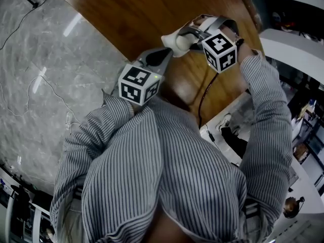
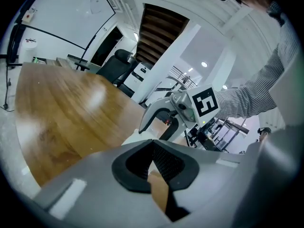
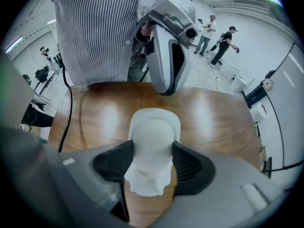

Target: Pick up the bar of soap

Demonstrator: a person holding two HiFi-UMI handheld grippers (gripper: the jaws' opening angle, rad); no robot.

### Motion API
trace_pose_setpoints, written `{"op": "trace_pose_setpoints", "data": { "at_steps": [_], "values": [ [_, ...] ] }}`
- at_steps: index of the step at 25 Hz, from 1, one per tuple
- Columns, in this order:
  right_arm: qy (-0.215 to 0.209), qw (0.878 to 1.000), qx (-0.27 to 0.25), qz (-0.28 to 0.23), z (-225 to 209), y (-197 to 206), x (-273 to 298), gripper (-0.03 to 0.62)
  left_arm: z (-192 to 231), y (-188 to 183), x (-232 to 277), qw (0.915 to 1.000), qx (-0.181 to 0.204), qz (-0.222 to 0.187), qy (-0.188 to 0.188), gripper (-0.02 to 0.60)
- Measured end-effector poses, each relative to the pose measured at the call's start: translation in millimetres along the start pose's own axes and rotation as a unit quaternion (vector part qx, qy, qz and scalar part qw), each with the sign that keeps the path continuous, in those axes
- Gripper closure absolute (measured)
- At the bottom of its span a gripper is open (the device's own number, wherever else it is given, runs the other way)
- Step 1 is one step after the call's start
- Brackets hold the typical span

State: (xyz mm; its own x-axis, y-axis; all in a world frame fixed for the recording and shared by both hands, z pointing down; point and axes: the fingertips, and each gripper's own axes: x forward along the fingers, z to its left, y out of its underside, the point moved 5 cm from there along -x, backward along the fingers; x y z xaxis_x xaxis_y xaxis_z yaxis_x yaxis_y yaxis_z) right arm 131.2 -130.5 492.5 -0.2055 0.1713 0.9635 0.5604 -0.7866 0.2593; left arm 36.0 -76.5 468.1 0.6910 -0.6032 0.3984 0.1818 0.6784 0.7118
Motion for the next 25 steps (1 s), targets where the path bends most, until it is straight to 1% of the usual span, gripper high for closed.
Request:
{"op": "trace_pose_setpoints", "data": {
  "at_steps": [4, 7, 9, 11, 13, 16, 17, 18, 19, 22, 25],
  "values": [
    [0.032, 0.998, 0.055, -0.018, -4, -12, -14, 0.341, 4, -3, -6, 0.9999, 0.007, 0.004, 0.009, 0.575],
    [0.08, 0.991, 0.102, -0.017, -6, -19, -28, 0.341, 7, -10, -9, 0.9996, 0.021, 0.005, 0.018, 0.575],
    [0.123, 0.981, 0.15, -0.023, -5, -21, -39, 0.341, 6, -15, -10, 0.9992, 0.03, 0.007, 0.026, 0.575],
    [0.172, 0.962, 0.208, -0.03, -1, -21, -52, 0.341, 4, -21, -8, 0.9986, 0.039, 0.011, 0.034, 0.575],
    [0.223, 0.937, 0.265, -0.039, 5, -22, -67, 0.341, 1, -28, -5, 0.9977, 0.05, 0.015, 0.042, 0.575],
    [0.288, 0.899, 0.327, -0.041, 16, -27, -90, 0.341, -6, -41, -2, 0.9955, 0.075, 0.018, 0.054, 0.575],
    [0.309, 0.884, 0.347, -0.039, 19, -28, -98, 0.341, -9, -46, 0, 0.9943, 0.087, 0.019, 0.06, 0.575],
    [0.332, 0.867, 0.37, -0.039, 22, -29, -105, 0.341, -12, -52, 1, 0.9928, 0.098, 0.019, 0.067, 0.575],
    [0.355, 0.846, 0.395, -0.042, 25, -30, -112, 0.341, -15, -58, 3, 0.9912, 0.108, 0.018, 0.074, 0.575],
    [0.418, 0.775, 0.469, -0.068, 33, -34, -129, 0.341, -26, -74, 9, 0.9869, 0.129, 0.015, 0.095, 0.575],
    [0.464, 0.71, 0.522, -0.089, 41, -44, -136, 0.341, -40, -78, 14, 0.9814, 0.152, 0.021, 0.115, 0.575]
  ]
}}
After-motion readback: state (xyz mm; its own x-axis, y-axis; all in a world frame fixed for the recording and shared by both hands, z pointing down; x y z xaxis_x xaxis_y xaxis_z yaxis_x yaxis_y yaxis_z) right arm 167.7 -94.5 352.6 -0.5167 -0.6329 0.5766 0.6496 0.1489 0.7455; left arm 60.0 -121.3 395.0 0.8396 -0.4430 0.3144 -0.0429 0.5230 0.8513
